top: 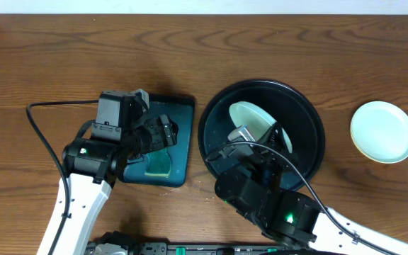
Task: Clean dirty plates on tray and stack at the side
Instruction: 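Tilt up the mint plate edge with right gripper and grip it, then lift the mint plate with right gripper and carry it right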
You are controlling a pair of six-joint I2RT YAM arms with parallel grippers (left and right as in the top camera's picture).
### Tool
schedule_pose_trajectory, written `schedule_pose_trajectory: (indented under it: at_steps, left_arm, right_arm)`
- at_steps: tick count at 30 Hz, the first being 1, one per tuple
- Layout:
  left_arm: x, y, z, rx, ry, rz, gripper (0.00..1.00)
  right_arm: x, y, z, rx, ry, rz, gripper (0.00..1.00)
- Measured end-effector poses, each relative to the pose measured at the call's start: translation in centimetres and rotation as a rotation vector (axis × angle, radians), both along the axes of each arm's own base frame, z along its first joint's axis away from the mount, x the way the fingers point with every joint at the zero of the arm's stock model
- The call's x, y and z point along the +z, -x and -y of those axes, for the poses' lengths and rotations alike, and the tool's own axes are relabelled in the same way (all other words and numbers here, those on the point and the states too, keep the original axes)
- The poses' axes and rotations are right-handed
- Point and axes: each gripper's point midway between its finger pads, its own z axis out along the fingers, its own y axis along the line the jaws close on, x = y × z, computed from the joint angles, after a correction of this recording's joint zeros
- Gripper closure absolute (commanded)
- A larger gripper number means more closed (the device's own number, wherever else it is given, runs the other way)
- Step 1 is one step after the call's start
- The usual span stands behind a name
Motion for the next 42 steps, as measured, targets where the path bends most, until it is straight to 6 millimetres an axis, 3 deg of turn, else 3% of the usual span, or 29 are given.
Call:
schedule_pose_trajectory:
  at_steps: [12, 19, 22, 35, 38, 42]
  left_arm:
    - [0.0, 0.0, 0.0, 0.000, 0.000, 0.000, 0.17]
    - [0.0, 0.0, 0.0, 0.000, 0.000, 0.000, 0.17]
    - [0.0, 0.0, 0.0, 0.000, 0.000, 0.000, 0.17]
    - [0.0, 0.0, 0.0, 0.000, 0.000, -0.002, 0.17]
    - [0.0, 0.0, 0.0, 0.000, 0.000, -0.002, 0.16]
    - [0.0, 0.1, 0.0, 0.000, -0.001, -0.003, 0.17]
  right_arm:
    - [0.5, -0.1, -0.2, 0.005, 0.035, 0.004, 0.99]
    - [-0.3, -0.3, -1.3, 0.054, -0.058, -0.021, 0.99]
    - [-0.4, -1.0, -0.6, 0.018, -0.139, -0.011, 0.99]
    - [-1.1, -1.5, 0.4, -0.026, -0.199, -0.018, 0.99]
    - [-2.3, -1.7, 2.0, -0.083, -0.249, -0.046, 0.99]
    - [-6.1, -3.0, 7.7, -0.311, -0.450, -0.137, 0.99]
